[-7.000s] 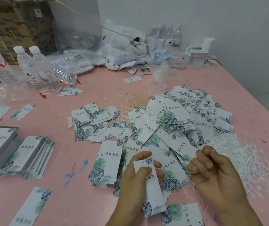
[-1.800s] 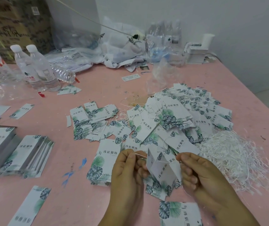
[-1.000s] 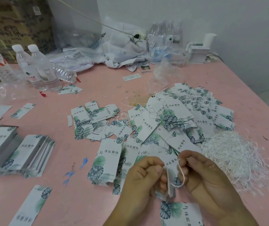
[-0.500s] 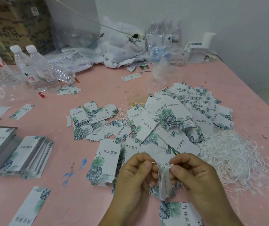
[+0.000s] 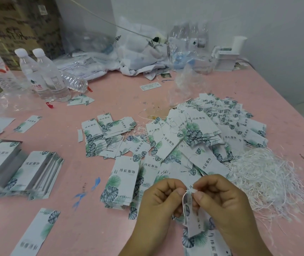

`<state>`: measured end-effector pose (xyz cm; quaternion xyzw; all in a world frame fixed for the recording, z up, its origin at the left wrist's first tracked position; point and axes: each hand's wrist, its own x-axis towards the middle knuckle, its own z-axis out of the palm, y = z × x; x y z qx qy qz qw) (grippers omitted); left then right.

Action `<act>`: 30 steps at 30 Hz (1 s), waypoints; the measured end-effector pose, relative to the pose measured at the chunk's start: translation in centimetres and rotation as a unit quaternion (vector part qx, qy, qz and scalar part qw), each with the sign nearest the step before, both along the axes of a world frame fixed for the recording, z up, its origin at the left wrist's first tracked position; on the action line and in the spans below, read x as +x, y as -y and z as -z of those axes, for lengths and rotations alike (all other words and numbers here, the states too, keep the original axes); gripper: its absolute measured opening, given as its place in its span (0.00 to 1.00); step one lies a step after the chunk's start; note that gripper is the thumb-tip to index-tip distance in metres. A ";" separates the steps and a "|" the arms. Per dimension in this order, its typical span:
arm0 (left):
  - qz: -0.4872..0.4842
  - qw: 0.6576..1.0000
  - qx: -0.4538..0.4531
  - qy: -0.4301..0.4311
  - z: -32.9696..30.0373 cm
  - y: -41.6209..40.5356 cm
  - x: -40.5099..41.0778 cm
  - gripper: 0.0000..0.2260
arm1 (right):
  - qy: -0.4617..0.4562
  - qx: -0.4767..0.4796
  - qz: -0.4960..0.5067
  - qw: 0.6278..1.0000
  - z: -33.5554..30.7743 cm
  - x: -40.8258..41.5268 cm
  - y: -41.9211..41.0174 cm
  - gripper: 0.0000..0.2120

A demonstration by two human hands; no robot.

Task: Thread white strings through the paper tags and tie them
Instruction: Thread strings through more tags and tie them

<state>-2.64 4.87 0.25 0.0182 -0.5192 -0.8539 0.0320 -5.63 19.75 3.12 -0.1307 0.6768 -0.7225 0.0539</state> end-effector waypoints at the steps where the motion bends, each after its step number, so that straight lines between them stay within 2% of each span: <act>1: -0.001 1.000 0.000 0.001 0.0 0.0 0.0 0.02 | -0.007 0.012 0.007 1.000 0.0 0.1 0.0 0.09; 11: -0.018 0.999 -0.031 0.003 -0.1 -0.3 0.1 0.02 | -0.081 0.089 0.035 0.992 -0.2 0.3 0.2 0.11; 17: -0.024 0.999 -0.044 0.003 -0.3 -0.3 0.1 0.02 | -0.108 0.115 0.036 0.987 -0.2 0.4 0.1 0.20; 23: -0.027 0.998 -0.064 -0.001 -0.6 -0.3 0.3 0.02 | -0.122 0.113 0.040 0.985 -0.5 0.4 0.4 0.13; 30: -0.026 0.997 -0.067 0.005 -0.7 -0.3 0.3 0.03 | -0.128 0.109 0.037 0.985 -0.4 0.4 0.5 0.13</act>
